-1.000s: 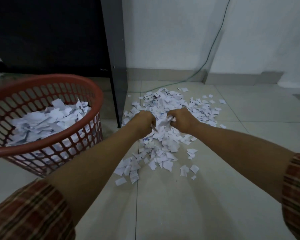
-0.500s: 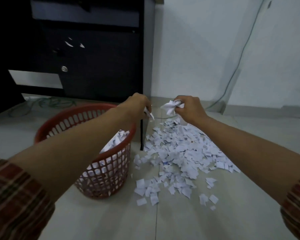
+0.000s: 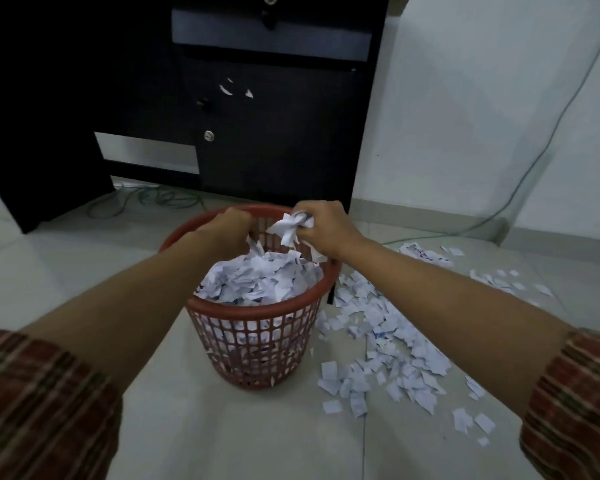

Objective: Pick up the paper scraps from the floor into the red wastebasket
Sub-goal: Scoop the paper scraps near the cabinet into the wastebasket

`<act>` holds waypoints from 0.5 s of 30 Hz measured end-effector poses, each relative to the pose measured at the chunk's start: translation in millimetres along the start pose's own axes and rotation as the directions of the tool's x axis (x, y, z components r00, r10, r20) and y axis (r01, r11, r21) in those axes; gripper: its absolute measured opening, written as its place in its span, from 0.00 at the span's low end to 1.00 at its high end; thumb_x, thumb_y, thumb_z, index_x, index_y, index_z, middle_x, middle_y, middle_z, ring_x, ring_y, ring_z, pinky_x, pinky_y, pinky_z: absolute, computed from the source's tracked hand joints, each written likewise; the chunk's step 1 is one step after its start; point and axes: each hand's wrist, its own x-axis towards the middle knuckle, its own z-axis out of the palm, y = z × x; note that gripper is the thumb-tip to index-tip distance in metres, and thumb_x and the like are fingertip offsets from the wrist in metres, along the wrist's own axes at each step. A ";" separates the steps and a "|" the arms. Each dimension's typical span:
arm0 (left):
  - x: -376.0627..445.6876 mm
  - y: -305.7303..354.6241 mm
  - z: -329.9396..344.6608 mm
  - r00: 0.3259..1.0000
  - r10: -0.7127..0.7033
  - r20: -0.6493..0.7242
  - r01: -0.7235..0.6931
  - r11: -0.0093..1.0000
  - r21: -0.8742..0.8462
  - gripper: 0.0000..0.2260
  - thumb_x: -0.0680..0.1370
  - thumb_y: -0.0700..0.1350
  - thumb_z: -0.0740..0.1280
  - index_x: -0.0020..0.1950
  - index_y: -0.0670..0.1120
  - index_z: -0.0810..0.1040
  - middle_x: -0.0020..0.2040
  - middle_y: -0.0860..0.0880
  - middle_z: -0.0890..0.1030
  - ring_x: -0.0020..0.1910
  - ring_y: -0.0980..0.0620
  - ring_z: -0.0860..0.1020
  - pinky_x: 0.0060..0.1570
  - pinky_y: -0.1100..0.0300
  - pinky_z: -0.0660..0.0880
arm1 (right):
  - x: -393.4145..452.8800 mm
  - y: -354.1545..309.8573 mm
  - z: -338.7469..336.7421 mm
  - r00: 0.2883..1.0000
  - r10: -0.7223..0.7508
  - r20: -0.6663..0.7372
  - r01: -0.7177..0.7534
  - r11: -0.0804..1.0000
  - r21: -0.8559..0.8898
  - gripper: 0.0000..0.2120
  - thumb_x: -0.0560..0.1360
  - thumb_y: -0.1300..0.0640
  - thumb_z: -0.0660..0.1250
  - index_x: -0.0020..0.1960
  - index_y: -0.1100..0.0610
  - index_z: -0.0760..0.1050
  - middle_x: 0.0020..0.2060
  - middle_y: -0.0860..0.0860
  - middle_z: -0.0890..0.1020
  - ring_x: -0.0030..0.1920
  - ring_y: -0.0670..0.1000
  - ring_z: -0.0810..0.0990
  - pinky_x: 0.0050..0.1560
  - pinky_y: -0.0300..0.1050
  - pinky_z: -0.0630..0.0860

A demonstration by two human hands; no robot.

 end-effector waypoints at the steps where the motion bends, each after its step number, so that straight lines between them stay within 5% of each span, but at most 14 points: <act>1: -0.8 -8.1 1.9 1.000 -0.017 0.011 0.017 1.000 0.019 0.14 0.74 0.40 0.72 0.59 0.47 0.80 0.60 0.45 0.79 0.58 0.45 0.78 0.58 0.55 0.75 | 1.2 -3.5 7.0 1.000 0.006 0.008 -0.006 1.000 0.008 0.07 0.71 0.63 0.70 0.49 0.57 0.82 0.43 0.50 0.83 0.43 0.46 0.78 0.37 0.30 0.68; 6: -8.0 -34.7 7.8 0.991 -0.118 0.061 0.118 0.993 0.013 0.19 0.73 0.41 0.73 0.63 0.46 0.77 0.63 0.43 0.76 0.60 0.43 0.76 0.59 0.53 0.74 | 0.7 -11.6 33.6 0.988 0.097 0.121 -0.091 0.995 -0.049 0.12 0.71 0.55 0.72 0.54 0.51 0.79 0.47 0.46 0.80 0.47 0.47 0.78 0.37 0.35 0.69; 10: -10.9 -40.9 7.4 0.986 -0.155 0.062 0.160 0.984 -0.079 0.29 0.70 0.46 0.77 0.69 0.46 0.70 0.63 0.44 0.75 0.60 0.44 0.75 0.55 0.54 0.73 | -2.1 -3.0 40.8 0.890 0.189 0.415 -0.129 0.977 -0.169 0.32 0.71 0.46 0.73 0.72 0.47 0.66 0.68 0.50 0.72 0.65 0.53 0.73 0.60 0.48 0.73; 15: -9.0 -40.4 0.5 0.992 -0.125 0.025 0.127 0.986 -0.104 0.25 0.72 0.44 0.75 0.67 0.47 0.73 0.61 0.46 0.78 0.58 0.45 0.77 0.56 0.53 0.74 | -2.5 3.0 30.8 0.873 0.177 0.455 -0.055 0.962 -0.269 0.38 0.70 0.45 0.73 0.75 0.42 0.59 0.73 0.50 0.66 0.71 0.54 0.67 0.68 0.53 0.69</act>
